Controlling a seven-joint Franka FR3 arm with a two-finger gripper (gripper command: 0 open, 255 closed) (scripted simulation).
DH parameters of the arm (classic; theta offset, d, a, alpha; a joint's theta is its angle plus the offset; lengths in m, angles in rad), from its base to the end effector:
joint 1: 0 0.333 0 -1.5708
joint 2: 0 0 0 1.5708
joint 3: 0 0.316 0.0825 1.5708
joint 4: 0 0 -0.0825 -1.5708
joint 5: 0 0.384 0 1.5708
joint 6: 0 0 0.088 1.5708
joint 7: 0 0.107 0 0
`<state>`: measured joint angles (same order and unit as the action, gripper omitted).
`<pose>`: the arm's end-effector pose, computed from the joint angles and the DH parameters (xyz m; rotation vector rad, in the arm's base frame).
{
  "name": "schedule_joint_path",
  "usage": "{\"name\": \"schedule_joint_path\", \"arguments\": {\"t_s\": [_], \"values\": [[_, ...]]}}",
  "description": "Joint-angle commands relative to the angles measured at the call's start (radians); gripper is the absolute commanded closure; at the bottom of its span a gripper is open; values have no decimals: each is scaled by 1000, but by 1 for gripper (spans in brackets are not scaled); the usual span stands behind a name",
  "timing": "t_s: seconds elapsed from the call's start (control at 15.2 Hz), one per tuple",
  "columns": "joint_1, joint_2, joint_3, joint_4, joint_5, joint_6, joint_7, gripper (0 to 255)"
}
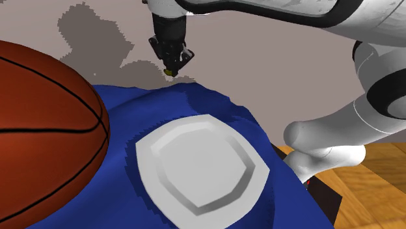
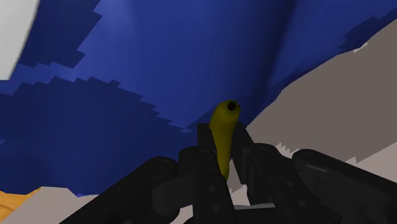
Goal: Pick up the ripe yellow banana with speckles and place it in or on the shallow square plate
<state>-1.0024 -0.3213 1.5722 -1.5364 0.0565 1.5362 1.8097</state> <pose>0.4093 0.3835 0.6200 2.4593 -1.7520 0.3728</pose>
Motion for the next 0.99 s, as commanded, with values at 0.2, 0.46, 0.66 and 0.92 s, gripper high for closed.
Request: {"name": "schedule_joint_path", "arguments": {"t_s": [0.2,0.46,0.66,0.92], "values": [[347,-17,-250,-89,7,-19,79,255],[510,-117,-379,-151,85,-45,98,255],[596,-183,-431,-183,136,-71,121,255],[687,-256,-467,-208,193,-112,165,255]]}}
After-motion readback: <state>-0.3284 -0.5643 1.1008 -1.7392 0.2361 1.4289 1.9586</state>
